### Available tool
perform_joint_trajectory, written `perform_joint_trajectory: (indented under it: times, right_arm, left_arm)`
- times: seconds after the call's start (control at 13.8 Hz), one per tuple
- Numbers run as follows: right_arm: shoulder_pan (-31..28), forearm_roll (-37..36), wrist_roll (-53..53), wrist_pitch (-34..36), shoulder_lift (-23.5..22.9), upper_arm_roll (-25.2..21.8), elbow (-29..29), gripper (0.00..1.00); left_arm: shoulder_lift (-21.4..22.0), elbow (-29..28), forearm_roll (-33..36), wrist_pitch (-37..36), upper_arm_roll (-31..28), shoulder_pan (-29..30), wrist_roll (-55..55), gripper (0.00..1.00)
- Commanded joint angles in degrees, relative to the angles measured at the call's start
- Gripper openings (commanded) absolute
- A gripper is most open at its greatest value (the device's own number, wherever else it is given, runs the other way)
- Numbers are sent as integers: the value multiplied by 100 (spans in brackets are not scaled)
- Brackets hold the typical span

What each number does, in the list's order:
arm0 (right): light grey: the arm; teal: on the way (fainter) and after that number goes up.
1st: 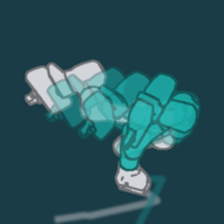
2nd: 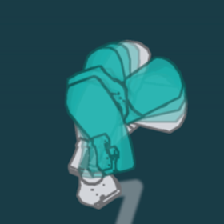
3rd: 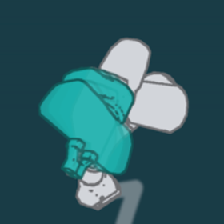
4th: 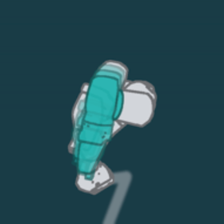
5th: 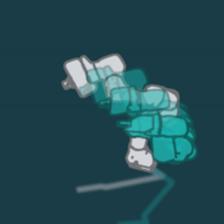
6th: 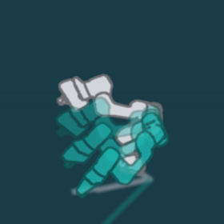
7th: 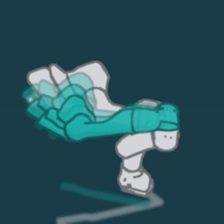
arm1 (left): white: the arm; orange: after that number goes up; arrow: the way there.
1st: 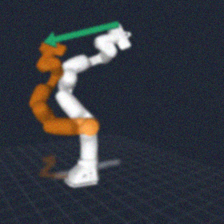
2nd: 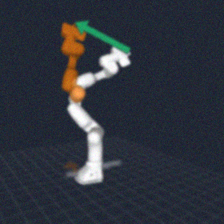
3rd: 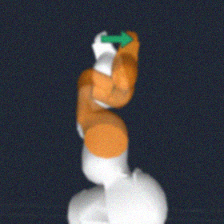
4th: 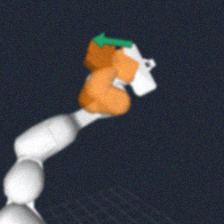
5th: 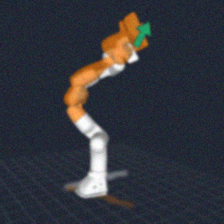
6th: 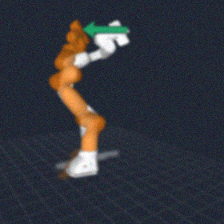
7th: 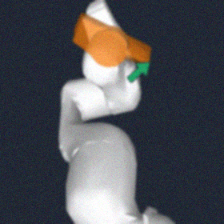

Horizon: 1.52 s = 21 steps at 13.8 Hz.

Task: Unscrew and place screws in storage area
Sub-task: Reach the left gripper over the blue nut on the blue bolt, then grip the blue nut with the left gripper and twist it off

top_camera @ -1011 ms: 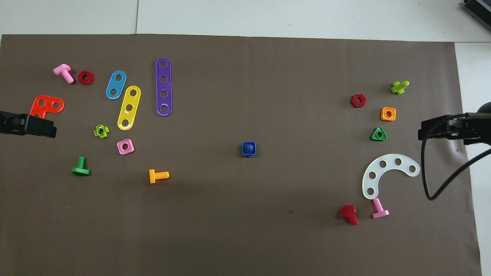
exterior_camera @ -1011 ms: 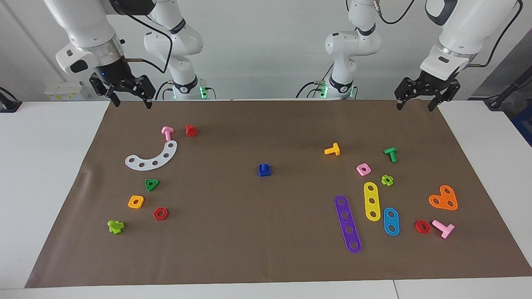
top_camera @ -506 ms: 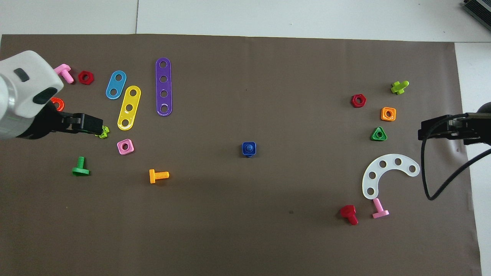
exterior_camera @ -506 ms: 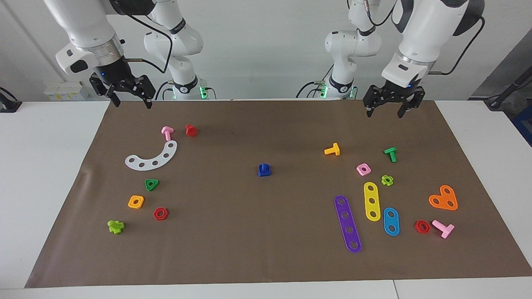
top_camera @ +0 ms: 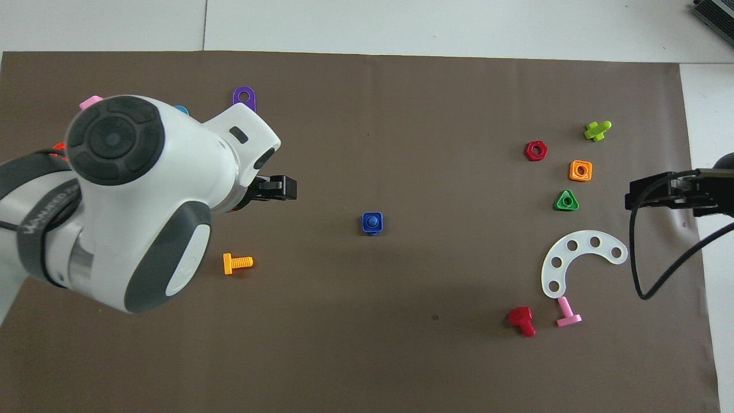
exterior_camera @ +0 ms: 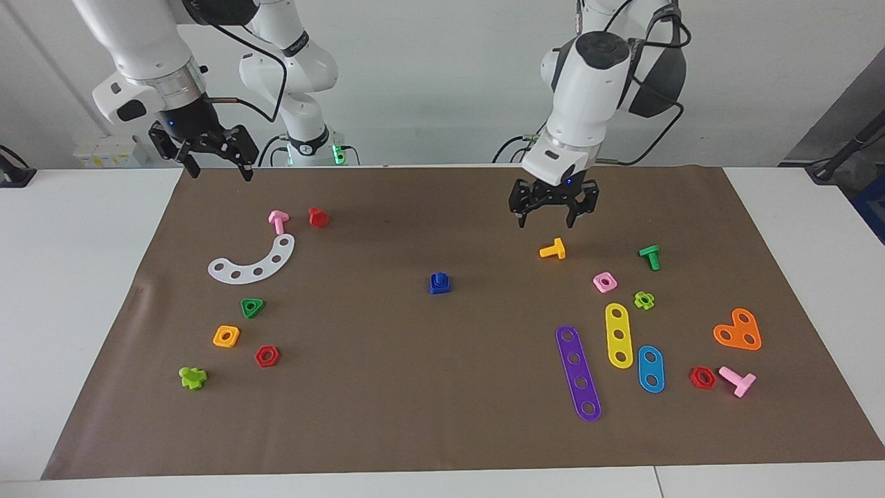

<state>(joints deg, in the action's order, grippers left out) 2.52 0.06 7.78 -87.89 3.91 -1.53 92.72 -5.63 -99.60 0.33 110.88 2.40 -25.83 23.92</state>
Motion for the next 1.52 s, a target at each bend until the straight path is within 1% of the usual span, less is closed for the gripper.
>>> perform_joint_trajectory:
  times: [0.0, 0.29, 0.51, 0.58, 0.65, 0.87, 1.08, 1.23, 1.37, 1.44]
  right_arm:
    - [-49, 3, -137, -9, 110, 30, 115, 100]
    - [-49, 3, -137, 0, 110, 38, 106, 100]
    - [-49, 3, -137, -9, 110, 38, 106, 100]
    - [-49, 3, -137, -9, 110, 38, 106, 100]
    - [-49, 3, -137, -9, 110, 38, 106, 100]
    - [-49, 3, -137, 0, 110, 38, 106, 100]
    - [-49, 3, -137, 0, 110, 38, 106, 100]
    - [-49, 3, -137, 0, 110, 38, 106, 100]
    - [-49, 3, -137, -9, 110, 38, 115, 100]
    - [-49, 3, -137, 0, 110, 38, 106, 100]
  left_arm:
    - [-359, -15, 55, 766, -99, -379, 297, 100]
    - [-807, -7, 47, 1207, -90, -660, 324, 100]
    - [-1229, 19, 46, 1593, -99, -950, 542, 100]
    - [-1448, 81, 47, 1699, -108, -1072, 648, 100]
    - [-1563, 64, 55, 1830, -108, -1100, 710, 100]
    - [-1704, 37, 55, 1937, -99, -1267, 859, 100]
    - [-2003, -24, 55, 2279, -108, -1460, 1123, 100]
    - [-1995, -173, 47, 2481, -99, -1460, 1272, 100]
    - [-1934, -655, 55, 3103, -99, -1460, 1387, 99]
    - [-1916, -735, 47, 3193, -99, -1469, 1405, 99]
